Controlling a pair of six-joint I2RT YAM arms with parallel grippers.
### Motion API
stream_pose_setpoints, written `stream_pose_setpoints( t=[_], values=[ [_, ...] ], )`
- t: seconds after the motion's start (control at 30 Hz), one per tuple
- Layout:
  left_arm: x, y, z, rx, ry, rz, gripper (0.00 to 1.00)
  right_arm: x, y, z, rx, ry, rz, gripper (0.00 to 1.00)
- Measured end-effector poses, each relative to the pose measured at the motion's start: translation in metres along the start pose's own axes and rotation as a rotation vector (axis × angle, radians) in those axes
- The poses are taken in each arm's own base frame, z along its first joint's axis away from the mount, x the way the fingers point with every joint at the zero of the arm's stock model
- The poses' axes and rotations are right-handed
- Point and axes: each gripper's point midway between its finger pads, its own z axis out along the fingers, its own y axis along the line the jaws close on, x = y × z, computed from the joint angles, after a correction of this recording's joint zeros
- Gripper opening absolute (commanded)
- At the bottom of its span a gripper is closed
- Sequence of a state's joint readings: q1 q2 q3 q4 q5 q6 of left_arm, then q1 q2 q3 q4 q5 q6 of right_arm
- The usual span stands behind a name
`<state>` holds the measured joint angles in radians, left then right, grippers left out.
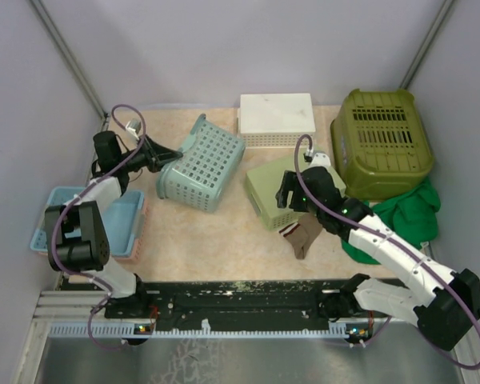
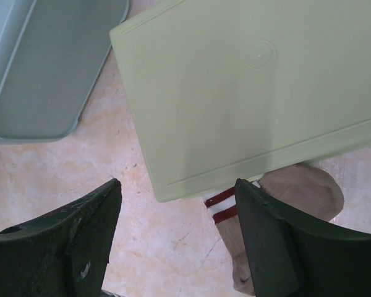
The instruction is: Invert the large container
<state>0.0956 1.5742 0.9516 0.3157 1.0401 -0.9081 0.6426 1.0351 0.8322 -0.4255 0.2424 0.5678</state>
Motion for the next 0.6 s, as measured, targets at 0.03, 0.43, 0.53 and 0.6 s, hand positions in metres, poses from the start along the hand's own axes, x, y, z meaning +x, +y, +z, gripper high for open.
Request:
stream_pose_setpoints(
  t=[0.03,0.43,0.53,0.6],
  values=[
    [-0.002,0.006,-0.003,0.005,-0.001,-0.025,0.00,0.000,0.000,0.000,0.000,-0.002,0.003,0.74],
    [-0.037,0.049,-0.046,-0.123,-0.048,0.018,0.00,-0.010,-0.002,-0.014,0.002,-0.047,0.037,0.74],
    [-0.041,0.053,-0.049,-0.167,-0.047,0.056,0.00,-0.013,-0.002,-0.019,-0.007,-0.065,0.051,0.74],
    [-0.043,0.055,-0.050,-0.190,-0.047,0.077,0.00,-0.012,-0.003,-0.021,-0.011,-0.071,0.056,0.74]
  ],
)
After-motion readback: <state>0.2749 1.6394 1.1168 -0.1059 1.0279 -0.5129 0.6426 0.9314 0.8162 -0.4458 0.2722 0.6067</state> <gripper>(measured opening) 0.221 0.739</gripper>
